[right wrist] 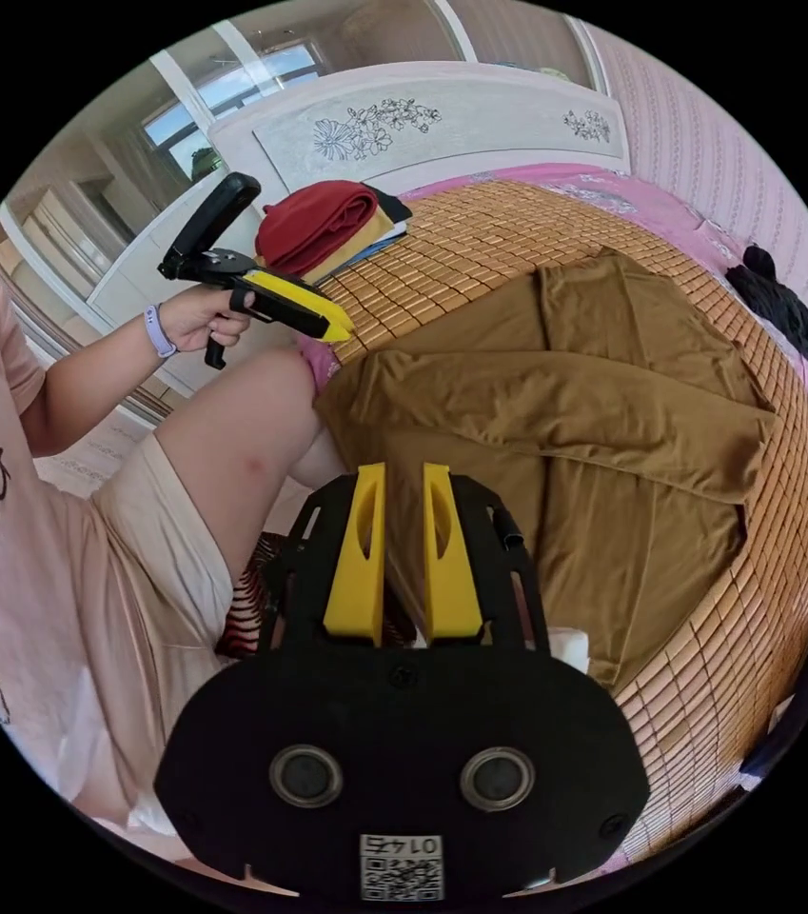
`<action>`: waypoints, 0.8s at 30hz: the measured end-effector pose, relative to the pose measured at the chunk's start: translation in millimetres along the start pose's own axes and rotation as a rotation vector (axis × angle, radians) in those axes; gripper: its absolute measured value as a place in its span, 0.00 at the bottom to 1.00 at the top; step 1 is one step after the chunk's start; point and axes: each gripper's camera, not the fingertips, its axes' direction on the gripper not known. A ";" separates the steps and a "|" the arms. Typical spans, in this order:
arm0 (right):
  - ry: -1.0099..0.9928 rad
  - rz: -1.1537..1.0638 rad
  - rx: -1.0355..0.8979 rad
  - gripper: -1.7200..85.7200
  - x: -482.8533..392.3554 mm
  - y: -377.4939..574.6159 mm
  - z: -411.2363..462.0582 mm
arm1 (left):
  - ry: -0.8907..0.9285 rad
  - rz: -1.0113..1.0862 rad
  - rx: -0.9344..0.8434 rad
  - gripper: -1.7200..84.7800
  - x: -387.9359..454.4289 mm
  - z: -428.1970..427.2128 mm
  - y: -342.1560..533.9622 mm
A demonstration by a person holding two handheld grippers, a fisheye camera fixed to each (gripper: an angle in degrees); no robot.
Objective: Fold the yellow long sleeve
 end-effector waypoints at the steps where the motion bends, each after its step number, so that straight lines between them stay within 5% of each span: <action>1: 0.046 0.026 0.002 0.11 22.9 3.5 -5.6 | -0.001 0.003 0.009 0.09 -2.5 -2.2 -4.2; 8: 0.304 0.288 0.144 0.13 218.9 -16.9 -53.7 | -0.071 0.048 0.147 0.09 -58.9 -9.5 -116.2; 14: 0.276 0.677 0.269 0.15 389.2 -20.0 -62.8 | 0.017 -0.077 0.216 0.10 -117.8 18.9 -236.0; 20: 0.206 0.786 0.254 0.11 467.0 -23.3 -36.9 | 0.125 -0.253 0.213 0.13 -152.2 66.4 -303.6; 24: 0.147 0.749 0.221 0.04 491.0 -24.8 -42.5 | 0.073 -0.238 0.156 0.02 -155.2 82.0 -335.5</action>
